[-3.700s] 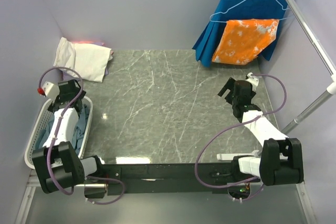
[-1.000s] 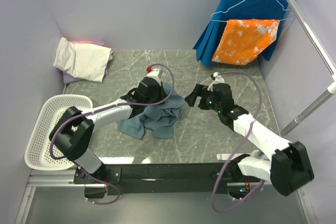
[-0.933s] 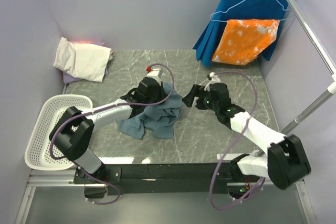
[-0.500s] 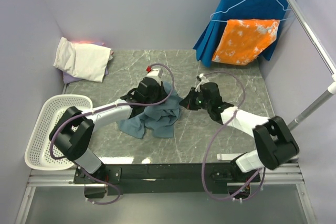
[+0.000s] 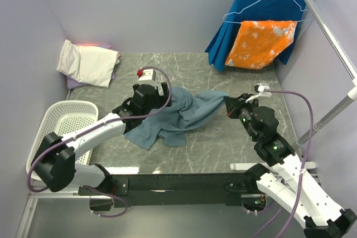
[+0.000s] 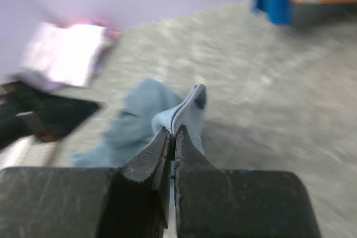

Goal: Fold and stack the t-shirts
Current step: Flatten out the tshirt

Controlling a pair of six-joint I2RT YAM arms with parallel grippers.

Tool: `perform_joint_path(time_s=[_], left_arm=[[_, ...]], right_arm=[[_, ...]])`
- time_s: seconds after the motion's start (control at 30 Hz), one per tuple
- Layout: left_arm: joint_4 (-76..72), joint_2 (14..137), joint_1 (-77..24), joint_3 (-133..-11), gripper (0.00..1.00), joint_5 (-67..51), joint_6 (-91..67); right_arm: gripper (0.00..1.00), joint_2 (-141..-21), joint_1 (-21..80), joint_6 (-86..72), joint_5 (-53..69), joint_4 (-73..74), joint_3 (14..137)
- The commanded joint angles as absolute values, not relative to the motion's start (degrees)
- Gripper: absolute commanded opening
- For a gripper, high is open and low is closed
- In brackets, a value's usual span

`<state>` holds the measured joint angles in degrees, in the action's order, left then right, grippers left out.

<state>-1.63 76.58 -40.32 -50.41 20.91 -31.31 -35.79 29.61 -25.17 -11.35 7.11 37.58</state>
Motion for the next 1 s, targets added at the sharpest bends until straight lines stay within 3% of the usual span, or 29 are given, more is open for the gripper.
perform_joint_path(time_s=[0.0, 0.2, 0.5, 0.67, 0.73, 0.87, 0.97], left_arm=[[-4.5, 74.6, -41.7, -44.3, 1.0, 19.6, -33.8], [-1.3, 75.2, -48.0, -37.5, 1.0, 24.8, -41.4], [21.2, 73.7, -59.9, -37.8, 0.99, 41.6, -61.8], [25.0, 77.2, -61.4, -37.0, 0.99, 45.1, -66.8], [24.4, 79.8, -61.4, -37.2, 0.94, 45.9, -67.0], [20.3, 82.8, -61.8, -36.8, 0.67, 44.8, -65.6], [19.5, 85.3, -62.0, -37.0, 0.66, 43.9, -65.7]], right_arm=[[0.0, -37.8, 29.5, -23.5, -22.8, 15.3, 39.0], [0.0, -35.9, 29.4, -24.1, -31.9, 17.8, 40.3], [0.0, -35.6, 29.4, -21.2, -33.3, 20.3, 44.6], [0.0, -36.8, 29.4, -21.4, -32.4, 19.6, 44.6], [0.0, -36.9, 29.3, -21.4, -32.1, 19.6, 44.8], [0.0, -36.9, 29.4, -21.1, -32.1, 19.6, 45.1], [0.0, -37.0, 29.4, -21.1, -31.5, 19.8, 45.3]])
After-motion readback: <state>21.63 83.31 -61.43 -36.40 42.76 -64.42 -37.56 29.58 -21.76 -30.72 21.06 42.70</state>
